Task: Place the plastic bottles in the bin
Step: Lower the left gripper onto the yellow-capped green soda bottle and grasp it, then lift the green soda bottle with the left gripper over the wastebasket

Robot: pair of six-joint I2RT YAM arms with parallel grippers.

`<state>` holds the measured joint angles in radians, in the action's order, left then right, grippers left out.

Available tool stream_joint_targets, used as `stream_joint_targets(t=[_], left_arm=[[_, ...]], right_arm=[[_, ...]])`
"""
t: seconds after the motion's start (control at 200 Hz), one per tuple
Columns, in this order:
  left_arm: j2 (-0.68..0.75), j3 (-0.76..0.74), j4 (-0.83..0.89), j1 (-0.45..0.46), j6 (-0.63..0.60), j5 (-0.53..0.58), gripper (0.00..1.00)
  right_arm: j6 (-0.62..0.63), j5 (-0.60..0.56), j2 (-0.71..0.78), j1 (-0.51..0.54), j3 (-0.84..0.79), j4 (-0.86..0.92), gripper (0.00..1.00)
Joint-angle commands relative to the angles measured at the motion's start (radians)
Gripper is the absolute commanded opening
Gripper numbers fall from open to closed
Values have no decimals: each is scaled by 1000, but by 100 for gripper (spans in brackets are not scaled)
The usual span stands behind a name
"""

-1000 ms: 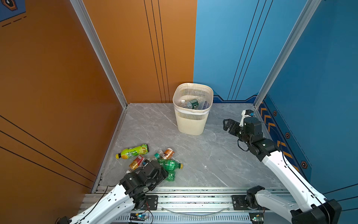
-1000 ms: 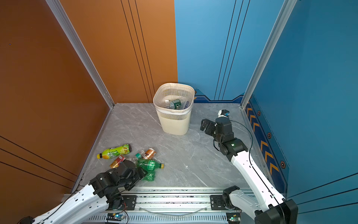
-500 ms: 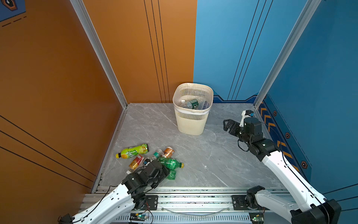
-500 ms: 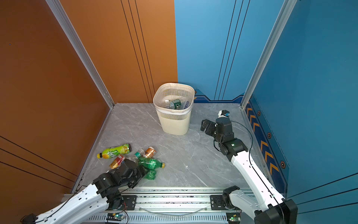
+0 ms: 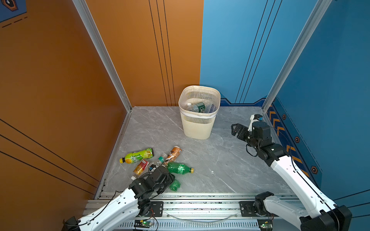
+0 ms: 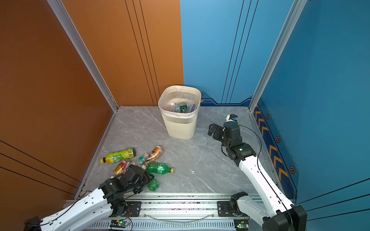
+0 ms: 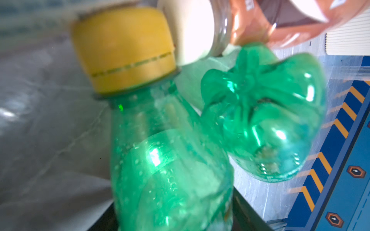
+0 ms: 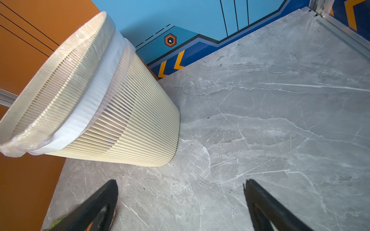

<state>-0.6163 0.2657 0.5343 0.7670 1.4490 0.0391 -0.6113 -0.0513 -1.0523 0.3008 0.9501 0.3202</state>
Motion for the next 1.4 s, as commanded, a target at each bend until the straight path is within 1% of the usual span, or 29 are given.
stream_joint_targets(t=[0.0, 0.055, 0.21, 0.531, 0.666, 0.751, 0.816, 0.876, 1.011, 1.101, 1.227, 1.392], left_arm=[[19, 0, 17, 7, -2, 33, 60], [30, 18, 21, 9, -6, 35, 58], [16, 109, 37, 24, -40, 55, 58], [-149, 347, 40, 105, -145, 125, 58], [-224, 468, 39, 115, -227, 156, 58], [-282, 571, 37, 108, -321, 187, 58], [-336, 665, 32, 86, -398, 192, 58], [-393, 754, 30, 57, -474, 174, 58], [-535, 1002, 18, -33, -647, 111, 58], [-630, 1165, 9, -98, -728, 53, 58], [-788, 1389, -10, -165, -810, -21, 58], [-1006, 1650, -19, -225, -830, -115, 58]], right_arm=[[-15, 16, -7, -6, -13, -24, 100], [-16, 18, -6, -6, -11, -26, 100], [-20, 21, 4, -8, -14, -25, 100], [-24, 22, 33, -11, -25, -11, 100], [-25, 27, 34, -17, -25, -10, 100], [-25, 30, 38, -18, -26, -11, 100], [-25, 32, 41, -19, -27, -9, 100], [-24, 34, 45, -23, -27, -5, 100], [-24, 43, 65, -34, -34, 9, 100], [-25, 50, 81, -38, -42, 21, 100], [-28, 56, 103, -43, -54, 30, 100], [-28, 63, 123, -54, -59, 48, 100]])
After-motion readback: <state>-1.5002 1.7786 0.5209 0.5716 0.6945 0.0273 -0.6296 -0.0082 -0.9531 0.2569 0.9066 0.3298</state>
